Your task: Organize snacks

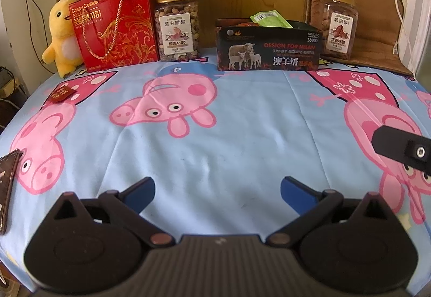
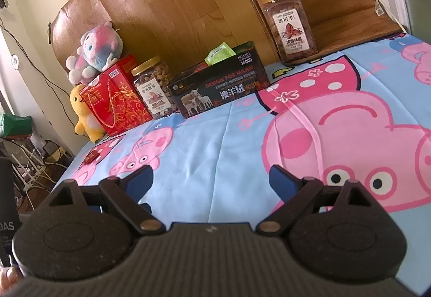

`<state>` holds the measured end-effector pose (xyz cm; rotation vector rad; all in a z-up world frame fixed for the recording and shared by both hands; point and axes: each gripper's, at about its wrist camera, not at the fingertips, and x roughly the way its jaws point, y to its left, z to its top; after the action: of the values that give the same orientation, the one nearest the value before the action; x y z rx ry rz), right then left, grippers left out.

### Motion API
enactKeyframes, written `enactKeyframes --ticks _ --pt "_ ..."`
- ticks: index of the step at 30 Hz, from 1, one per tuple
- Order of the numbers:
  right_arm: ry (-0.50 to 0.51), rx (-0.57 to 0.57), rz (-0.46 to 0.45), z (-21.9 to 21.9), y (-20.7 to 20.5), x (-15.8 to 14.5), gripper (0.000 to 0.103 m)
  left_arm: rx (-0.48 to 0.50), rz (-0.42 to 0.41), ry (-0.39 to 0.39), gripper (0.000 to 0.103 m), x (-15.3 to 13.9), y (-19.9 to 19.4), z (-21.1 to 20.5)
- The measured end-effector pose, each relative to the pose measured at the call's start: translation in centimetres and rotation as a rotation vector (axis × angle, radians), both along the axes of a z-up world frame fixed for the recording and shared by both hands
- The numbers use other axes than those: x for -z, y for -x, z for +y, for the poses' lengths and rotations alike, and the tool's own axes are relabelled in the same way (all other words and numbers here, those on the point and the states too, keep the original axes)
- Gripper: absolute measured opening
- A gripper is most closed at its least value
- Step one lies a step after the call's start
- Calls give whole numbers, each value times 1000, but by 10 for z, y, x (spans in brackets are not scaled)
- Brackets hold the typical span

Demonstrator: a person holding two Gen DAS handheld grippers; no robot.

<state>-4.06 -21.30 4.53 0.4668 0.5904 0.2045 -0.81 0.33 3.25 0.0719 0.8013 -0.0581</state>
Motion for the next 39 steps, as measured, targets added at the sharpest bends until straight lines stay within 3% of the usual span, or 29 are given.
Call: enactKeyframes --ticks 39 --pt "-18 6 -12 -5 2 1 95 -25 14 -30 103 2 -1 0"
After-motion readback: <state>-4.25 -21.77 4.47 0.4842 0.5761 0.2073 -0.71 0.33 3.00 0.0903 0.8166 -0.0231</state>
